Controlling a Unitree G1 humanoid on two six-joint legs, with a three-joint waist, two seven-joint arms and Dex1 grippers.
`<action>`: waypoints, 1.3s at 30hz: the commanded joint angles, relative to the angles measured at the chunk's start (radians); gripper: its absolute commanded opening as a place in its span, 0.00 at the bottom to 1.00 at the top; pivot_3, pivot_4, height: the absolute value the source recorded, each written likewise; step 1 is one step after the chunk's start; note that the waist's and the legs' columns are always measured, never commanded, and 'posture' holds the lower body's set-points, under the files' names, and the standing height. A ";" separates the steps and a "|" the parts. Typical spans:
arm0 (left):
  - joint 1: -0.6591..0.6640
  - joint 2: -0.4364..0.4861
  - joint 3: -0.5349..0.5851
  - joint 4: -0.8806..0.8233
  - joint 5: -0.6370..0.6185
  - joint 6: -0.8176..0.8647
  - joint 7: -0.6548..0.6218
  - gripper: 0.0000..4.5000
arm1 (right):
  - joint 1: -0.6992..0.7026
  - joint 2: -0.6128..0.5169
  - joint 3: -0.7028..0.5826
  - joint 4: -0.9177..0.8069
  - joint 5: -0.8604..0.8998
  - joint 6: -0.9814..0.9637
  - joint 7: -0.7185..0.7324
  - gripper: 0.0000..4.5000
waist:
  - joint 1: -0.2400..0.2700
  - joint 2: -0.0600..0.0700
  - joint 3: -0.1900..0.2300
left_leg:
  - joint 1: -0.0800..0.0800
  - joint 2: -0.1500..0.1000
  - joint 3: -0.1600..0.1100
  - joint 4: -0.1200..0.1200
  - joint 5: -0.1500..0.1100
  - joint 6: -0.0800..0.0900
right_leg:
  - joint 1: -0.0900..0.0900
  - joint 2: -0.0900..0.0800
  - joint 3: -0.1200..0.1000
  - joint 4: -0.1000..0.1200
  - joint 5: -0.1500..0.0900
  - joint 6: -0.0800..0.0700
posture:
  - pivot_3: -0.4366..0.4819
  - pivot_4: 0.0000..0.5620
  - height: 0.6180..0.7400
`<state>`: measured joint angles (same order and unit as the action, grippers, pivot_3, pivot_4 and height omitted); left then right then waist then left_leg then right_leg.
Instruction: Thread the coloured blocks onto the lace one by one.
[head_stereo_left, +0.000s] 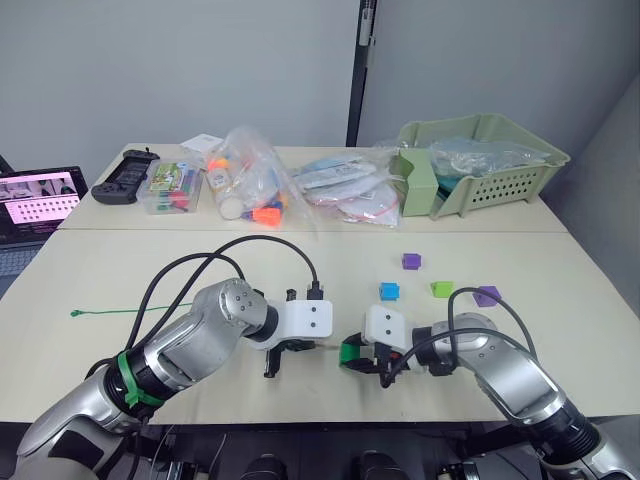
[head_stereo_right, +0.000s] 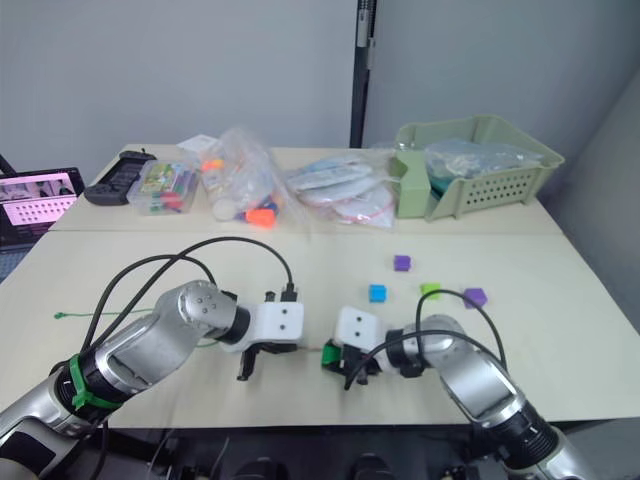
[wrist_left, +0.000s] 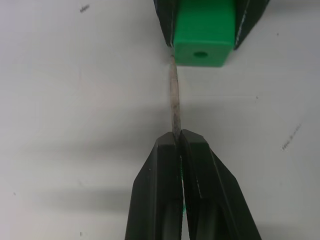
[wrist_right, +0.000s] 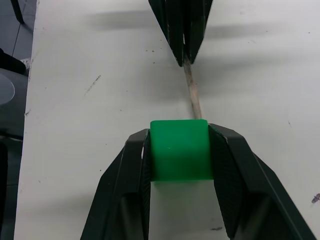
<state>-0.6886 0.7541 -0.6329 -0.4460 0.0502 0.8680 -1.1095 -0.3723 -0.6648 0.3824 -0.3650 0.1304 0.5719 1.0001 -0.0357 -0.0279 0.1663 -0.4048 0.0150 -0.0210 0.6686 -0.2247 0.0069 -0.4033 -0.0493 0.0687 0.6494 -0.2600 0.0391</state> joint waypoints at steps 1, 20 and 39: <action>0.001 0.010 0.023 -0.050 -0.007 0.031 0.006 0.00 | 0.008 -0.018 0.003 0.030 -0.025 0.007 -0.012 0.26 | 0.002 0.000 0.000 | 0.000 0.000 0.000 0.000 0.000 0.000 | 0.000 0.000 0.000 0.000 0.000 0.000 | 0.48 0.27 1.00; -0.024 -0.016 -0.002 -0.040 -0.017 0.037 0.008 0.00 | -0.018 0.017 0.027 0.014 -0.023 0.035 -0.027 0.26 | 0.003 0.000 0.000 | 0.000 0.001 0.001 0.000 0.000 0.000 | 0.000 0.001 0.000 0.000 0.000 0.000 | 0.48 0.27 1.00; -0.035 -0.047 -0.010 -0.004 -0.016 -0.010 -0.001 0.00 | -0.010 0.027 0.024 0.001 -0.029 0.061 -0.050 0.26 | -0.008 -0.001 0.000 | 0.000 0.003 0.000 0.000 0.000 0.000 | -0.001 0.004 0.001 0.000 0.000 -0.001 | 0.48 0.27 1.00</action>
<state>-0.7082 0.6995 -0.6406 -0.4089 0.0375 0.8555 -1.0896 -0.3874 -0.6342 0.3959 -0.3781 0.1287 0.6242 0.9758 -0.0433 -0.0284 0.1659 -0.4045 0.0176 -0.0210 0.6682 -0.2248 0.0069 -0.4040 -0.0455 0.0693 0.6498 -0.2596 0.0379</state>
